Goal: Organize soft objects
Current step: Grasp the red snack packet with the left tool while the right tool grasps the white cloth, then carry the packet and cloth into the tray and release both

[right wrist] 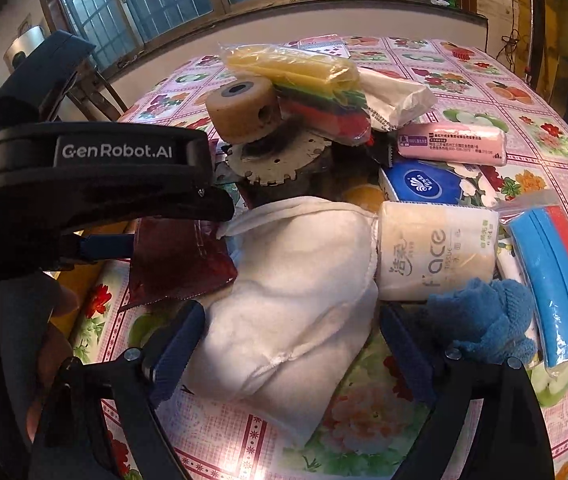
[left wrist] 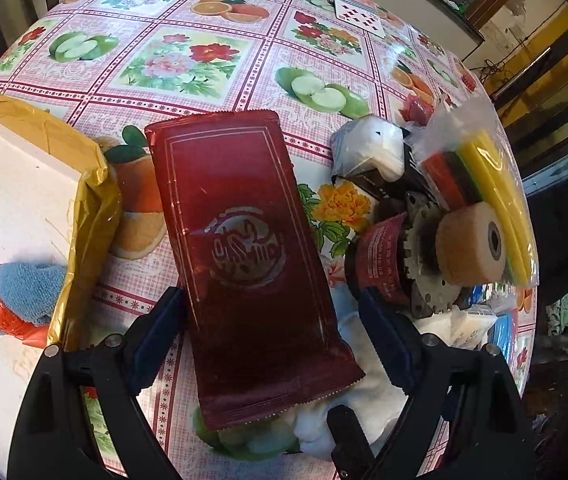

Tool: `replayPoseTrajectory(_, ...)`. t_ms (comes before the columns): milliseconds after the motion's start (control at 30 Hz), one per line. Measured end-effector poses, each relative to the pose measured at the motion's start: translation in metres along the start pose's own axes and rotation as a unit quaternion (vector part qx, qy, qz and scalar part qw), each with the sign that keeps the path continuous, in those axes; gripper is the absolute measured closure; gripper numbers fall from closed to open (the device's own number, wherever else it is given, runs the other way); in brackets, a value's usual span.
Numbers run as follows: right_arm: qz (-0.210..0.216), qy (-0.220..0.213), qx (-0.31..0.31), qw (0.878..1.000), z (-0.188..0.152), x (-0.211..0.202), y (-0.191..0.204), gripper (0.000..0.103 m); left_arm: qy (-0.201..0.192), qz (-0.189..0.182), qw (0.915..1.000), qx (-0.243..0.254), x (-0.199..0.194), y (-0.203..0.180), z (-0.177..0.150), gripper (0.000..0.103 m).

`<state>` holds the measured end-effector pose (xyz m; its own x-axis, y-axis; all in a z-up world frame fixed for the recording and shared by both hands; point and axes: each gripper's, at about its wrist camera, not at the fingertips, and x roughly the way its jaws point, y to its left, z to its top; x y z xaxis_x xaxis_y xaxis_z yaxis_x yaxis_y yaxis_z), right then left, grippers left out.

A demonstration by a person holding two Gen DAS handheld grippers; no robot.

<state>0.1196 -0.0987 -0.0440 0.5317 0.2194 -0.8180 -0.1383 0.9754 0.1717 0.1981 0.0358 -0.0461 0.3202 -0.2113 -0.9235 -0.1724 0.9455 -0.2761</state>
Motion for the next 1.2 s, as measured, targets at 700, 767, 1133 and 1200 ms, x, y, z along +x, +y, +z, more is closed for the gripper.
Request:
replayPoseTrajectory(700, -0.053, 0.009, -0.059, 0.997, 0.008, 0.009, 0.011, 0.054, 0.002, 0.012, 0.9994, 0.032, 0.007, -0.005, 0.01, 0.014)
replayPoseTrajectory(767, -0.044, 0.005, -0.057, 0.997, 0.007, 0.007, 0.008, 0.061, -0.004, 0.018, 0.9992, 0.036, 0.006, -0.006, 0.007, 0.016)
replayPoseTrajectory(1133, 0.022, 0.004, -0.023, 0.999, 0.0, -0.005, -0.006, 0.071, -0.033, 0.019, 0.9991, 0.016, -0.004, 0.006, -0.003, 0.054)
replayPoseTrajectory(1200, 0.029, 0.0, -0.017, 0.999, -0.004, -0.008, -0.007, 0.072, -0.03, 0.012, 0.9993, 0.018, -0.008, 0.007, -0.008, 0.057)
